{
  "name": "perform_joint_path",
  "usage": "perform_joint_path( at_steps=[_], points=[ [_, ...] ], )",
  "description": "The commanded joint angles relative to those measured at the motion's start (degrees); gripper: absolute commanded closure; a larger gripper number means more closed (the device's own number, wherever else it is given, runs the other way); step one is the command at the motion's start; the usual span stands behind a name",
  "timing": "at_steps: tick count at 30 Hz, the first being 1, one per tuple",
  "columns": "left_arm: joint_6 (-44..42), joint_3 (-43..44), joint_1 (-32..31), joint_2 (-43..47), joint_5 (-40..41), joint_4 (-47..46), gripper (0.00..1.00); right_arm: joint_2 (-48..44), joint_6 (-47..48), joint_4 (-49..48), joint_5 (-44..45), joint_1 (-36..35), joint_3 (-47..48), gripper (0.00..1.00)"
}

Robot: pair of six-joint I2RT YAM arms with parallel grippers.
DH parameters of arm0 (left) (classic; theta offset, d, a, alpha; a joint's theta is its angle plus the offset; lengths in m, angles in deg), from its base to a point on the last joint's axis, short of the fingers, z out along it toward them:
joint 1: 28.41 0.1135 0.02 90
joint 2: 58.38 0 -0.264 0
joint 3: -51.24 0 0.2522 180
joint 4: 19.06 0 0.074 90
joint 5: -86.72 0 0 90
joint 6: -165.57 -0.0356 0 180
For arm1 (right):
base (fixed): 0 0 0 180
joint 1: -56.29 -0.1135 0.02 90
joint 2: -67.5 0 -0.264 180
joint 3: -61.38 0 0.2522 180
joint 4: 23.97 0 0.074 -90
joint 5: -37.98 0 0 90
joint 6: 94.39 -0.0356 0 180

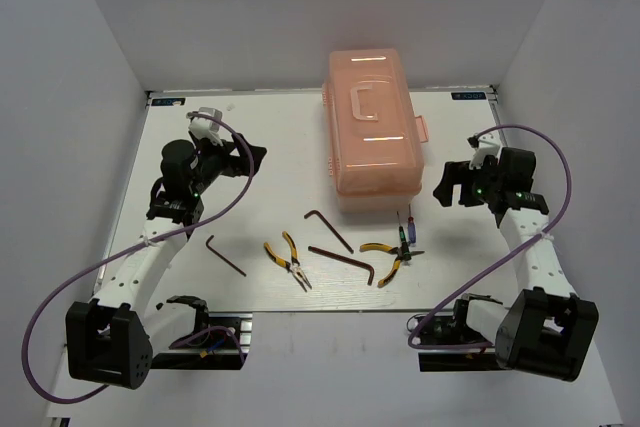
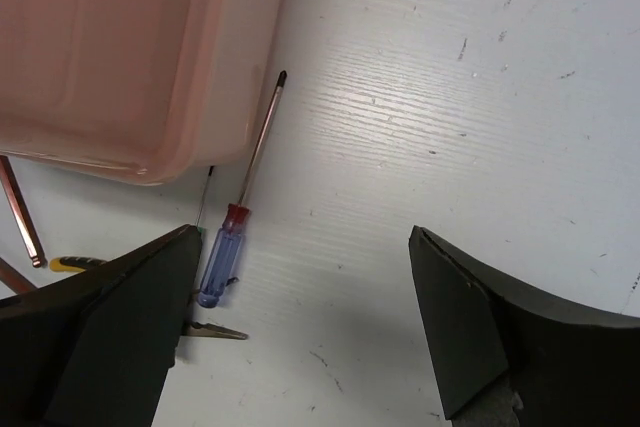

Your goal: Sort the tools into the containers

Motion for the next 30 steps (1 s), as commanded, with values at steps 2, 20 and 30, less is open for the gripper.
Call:
perform_joint_path(
  at_steps=[2, 20, 30],
  points=[
    [0.37, 2.58, -0.06, 0.26, -1.67, -0.14, 0.00, 0.10, -0.42, -1.59, -0.70, 1.15, 1.57, 0.09],
    [1.95, 3.72, -0.06, -4.92, -8.78, -1.63, 0.23, -1.83, 8.57, 10.18, -15.90, 2.30, 13.76, 0.72],
    [2.57, 6.98, -0.06, -12.83, -17.56, -0.23, 0.59, 21.07, -3.93, 13.62, -12.40, -10.06, 44.77, 0.54]
  ],
)
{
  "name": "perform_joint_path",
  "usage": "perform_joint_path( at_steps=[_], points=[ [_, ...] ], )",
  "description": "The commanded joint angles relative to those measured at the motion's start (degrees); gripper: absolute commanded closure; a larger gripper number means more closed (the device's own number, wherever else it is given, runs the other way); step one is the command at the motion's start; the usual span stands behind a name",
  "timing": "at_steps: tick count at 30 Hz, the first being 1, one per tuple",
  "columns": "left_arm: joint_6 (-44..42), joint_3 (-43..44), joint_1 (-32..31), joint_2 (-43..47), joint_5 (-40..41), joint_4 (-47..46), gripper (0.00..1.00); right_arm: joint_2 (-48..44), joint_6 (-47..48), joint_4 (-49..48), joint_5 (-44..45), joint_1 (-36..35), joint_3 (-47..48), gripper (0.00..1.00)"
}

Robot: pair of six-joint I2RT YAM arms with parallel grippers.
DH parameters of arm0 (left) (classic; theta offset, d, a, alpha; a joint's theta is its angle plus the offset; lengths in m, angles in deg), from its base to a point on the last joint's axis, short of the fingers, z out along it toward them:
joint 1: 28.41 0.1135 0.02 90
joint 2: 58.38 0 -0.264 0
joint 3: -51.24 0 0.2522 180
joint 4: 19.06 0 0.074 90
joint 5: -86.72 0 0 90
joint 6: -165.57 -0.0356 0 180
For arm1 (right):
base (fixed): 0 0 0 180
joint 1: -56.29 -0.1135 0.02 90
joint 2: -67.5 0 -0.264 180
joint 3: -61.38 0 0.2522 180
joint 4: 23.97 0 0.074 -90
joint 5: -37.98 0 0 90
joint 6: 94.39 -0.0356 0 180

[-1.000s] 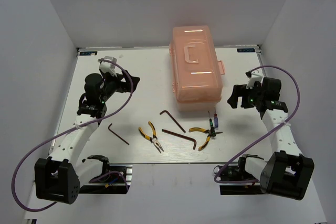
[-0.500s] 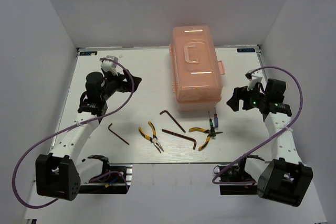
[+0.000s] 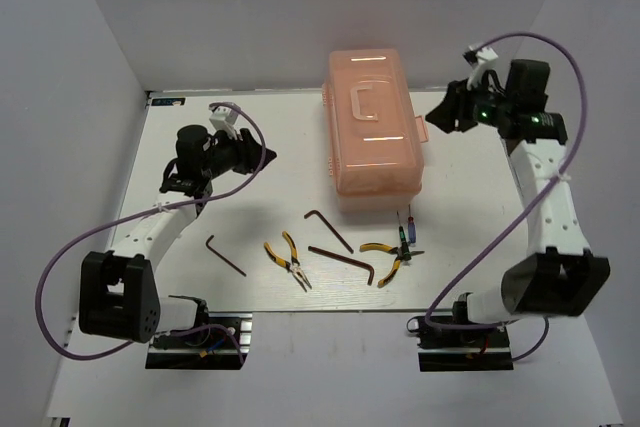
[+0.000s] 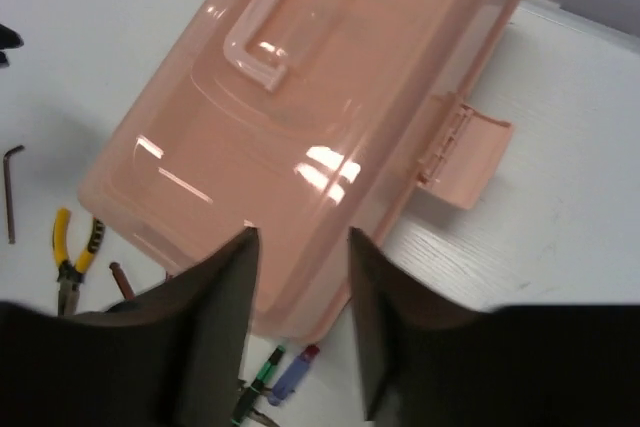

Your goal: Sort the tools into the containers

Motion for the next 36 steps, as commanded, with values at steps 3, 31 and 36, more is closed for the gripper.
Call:
perform_joint_path(
  at_steps=[3, 31, 36],
  points=[
    [-0.25, 1.87, -0.08, -0.53, -8.33, -2.65, 0.29, 10.36, -7.06, 1.75, 4.64, -9.19, 12.45, 0.45],
    [4.58, -0.32, -0.61, -8.09, -23.03, -14.97, 0.22, 37.36, -30.89, -1.94, 27.23, -24.67, 31.92, 0.52],
    [4.58, -0.33, -0.61, -8.09, -23.03, -15.50, 0.22, 37.71, -33.53, -2.21, 24.78, -24.41, 30.34, 0.49]
  ],
)
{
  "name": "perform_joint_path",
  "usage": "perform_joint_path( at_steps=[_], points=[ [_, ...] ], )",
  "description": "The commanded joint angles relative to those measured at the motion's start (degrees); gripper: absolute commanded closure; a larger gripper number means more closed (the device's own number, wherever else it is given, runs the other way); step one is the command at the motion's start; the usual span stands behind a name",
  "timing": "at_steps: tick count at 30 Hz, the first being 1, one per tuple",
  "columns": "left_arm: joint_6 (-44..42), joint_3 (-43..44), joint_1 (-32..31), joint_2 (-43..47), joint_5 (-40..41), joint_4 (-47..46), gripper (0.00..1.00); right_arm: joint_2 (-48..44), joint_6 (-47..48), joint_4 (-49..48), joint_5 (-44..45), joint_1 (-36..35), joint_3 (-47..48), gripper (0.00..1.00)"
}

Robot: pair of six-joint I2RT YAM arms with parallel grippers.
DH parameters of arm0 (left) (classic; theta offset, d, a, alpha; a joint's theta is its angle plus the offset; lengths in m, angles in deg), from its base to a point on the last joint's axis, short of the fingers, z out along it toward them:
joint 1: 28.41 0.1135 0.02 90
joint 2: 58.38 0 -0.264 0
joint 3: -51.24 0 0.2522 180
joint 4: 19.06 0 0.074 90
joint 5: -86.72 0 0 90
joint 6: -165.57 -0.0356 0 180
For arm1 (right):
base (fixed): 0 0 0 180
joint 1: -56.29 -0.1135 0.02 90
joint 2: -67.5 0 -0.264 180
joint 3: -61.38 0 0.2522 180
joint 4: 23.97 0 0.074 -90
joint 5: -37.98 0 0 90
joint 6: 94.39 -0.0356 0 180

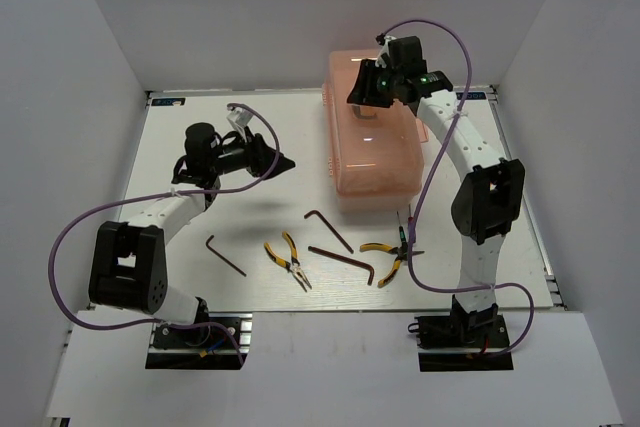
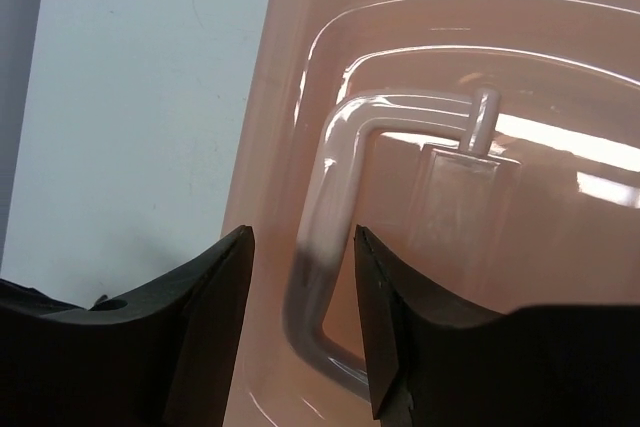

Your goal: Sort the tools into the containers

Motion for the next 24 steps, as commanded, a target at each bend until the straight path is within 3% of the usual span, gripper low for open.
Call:
perform_joint_path(
  at_steps=[1, 6, 10, 24],
  points=[
    [0.38, -0.33, -0.28, 1.39, -1.46, -2.58, 0.22, 0.55, -3.08, -0.44, -1.93, 0.40, -0.30, 0.49],
    [2.85, 2.12, -0.90, 1.39, -0.06, -6.71, 0.21, 1.26, -6.33, -1.49, -6.77, 0.49, -1.88, 0.55],
    [4.17, 10.36, -2.39, -2.20, 0.48, -6.72, 0.21, 0.82, -7.57, -2.90, -10.64, 0.93, -1.89, 0.62],
    [4.69, 31.48, -11.09, -20.13, 5.57, -1.97, 0.21, -1.29, -11.00, -6.06, -18.46, 2.86, -0.48, 0.65]
  ],
)
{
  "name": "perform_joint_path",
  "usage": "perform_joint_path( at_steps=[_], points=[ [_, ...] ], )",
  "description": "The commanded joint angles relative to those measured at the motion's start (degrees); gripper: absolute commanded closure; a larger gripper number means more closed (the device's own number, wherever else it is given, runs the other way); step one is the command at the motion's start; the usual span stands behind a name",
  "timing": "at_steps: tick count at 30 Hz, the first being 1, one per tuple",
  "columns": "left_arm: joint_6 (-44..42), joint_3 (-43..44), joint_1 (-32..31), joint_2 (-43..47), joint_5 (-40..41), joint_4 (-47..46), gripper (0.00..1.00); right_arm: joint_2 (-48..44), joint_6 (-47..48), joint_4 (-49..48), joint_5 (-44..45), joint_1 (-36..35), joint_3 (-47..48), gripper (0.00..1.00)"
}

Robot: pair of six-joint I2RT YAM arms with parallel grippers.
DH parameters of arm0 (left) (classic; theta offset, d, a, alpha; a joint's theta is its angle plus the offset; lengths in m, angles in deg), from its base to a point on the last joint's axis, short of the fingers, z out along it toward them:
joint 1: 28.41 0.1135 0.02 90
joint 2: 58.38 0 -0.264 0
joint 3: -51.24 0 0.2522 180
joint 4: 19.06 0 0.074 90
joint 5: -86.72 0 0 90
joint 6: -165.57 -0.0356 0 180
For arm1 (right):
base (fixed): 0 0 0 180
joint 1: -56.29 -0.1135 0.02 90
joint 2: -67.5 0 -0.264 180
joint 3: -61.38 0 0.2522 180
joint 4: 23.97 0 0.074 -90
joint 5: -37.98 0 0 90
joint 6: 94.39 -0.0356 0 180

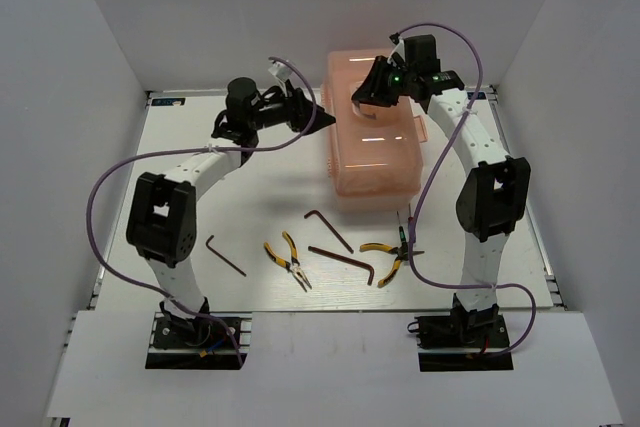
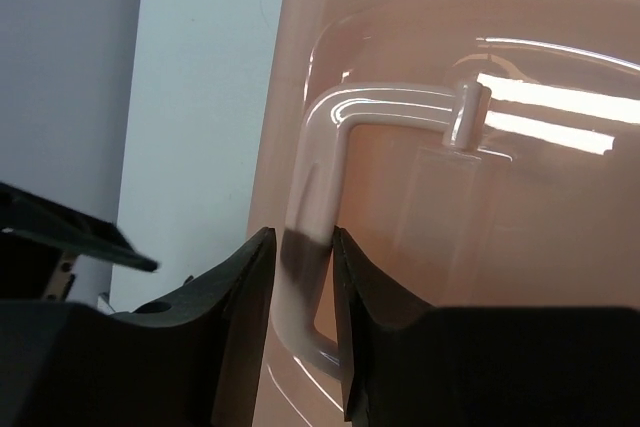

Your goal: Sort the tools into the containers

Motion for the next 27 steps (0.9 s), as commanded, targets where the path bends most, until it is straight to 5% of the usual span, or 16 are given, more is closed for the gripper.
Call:
perform_joint_path(
  at_steps=[1, 23, 27],
  points=[
    [0.08, 4.38, -2.26, -2.15, 2.40, 1.68, 0.21, -1.47, -2.62, -3.55, -6.66, -0.77, 0.63, 0.65],
    [-2.12, 28.37, -10.18, -16.48, 23.05, 28.48, 0.21, -0.50, -5.35, -5.05, -9.39, 0.82, 0.46, 0.66],
    [-1.59, 32.33, -11.23, -19.55, 25.43, 32.17, 0.22, -1.72, -2.73, -3.73, -8.51, 1.78, 0.54, 0.58]
  ],
)
